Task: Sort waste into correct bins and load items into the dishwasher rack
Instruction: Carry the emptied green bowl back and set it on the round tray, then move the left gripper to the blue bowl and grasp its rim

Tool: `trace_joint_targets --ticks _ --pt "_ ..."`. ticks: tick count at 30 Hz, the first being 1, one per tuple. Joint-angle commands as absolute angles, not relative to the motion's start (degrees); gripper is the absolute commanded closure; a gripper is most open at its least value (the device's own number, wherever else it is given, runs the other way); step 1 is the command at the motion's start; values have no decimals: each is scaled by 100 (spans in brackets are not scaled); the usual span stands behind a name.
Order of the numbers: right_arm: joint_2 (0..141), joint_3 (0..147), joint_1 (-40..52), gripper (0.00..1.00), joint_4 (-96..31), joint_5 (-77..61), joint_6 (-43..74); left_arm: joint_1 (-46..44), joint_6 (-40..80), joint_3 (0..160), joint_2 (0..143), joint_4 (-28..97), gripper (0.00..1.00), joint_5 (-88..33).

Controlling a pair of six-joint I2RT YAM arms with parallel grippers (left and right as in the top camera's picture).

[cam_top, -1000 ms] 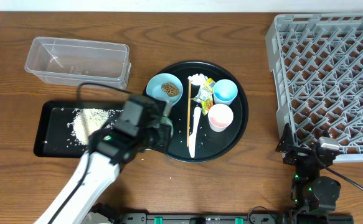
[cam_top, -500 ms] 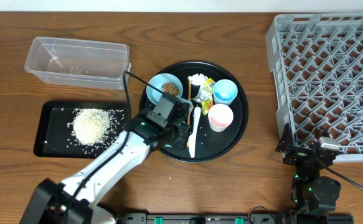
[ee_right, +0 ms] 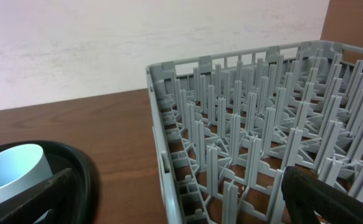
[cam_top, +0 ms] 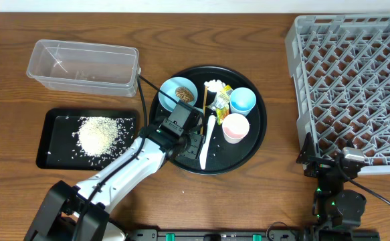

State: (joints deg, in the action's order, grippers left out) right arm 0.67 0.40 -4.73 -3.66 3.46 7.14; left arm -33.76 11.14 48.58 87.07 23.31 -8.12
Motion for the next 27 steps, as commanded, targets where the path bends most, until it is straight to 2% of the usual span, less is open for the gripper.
trace_joint_targets --ticks 1,5,11,15,17,23,27 --pt "27 32 -410 1 -386 408 659 -3369 1125 4971 8593 2346 37 -703" --pt "27 32 -410 1 -386 408 659 -3367 1122 5063 8213 2342 36 -698" --pt "27 32 -410 1 -386 408 659 -3367 1070 5205 7513 1979 28 -204" --pt "27 32 -410 1 -386 408 659 -3367 941 5203 7483 1540 16 425" --pt "27 32 -410 1 -386 408 659 -3367 921 5205 7603 1271 3 777" --pt "27 32 -410 1 -386 408 659 -3280 -89 5308 8090 982 2 1127" --pt "27 32 -410 1 -386 408 659 -3033 -176 5601 8449 1111 2 1098"
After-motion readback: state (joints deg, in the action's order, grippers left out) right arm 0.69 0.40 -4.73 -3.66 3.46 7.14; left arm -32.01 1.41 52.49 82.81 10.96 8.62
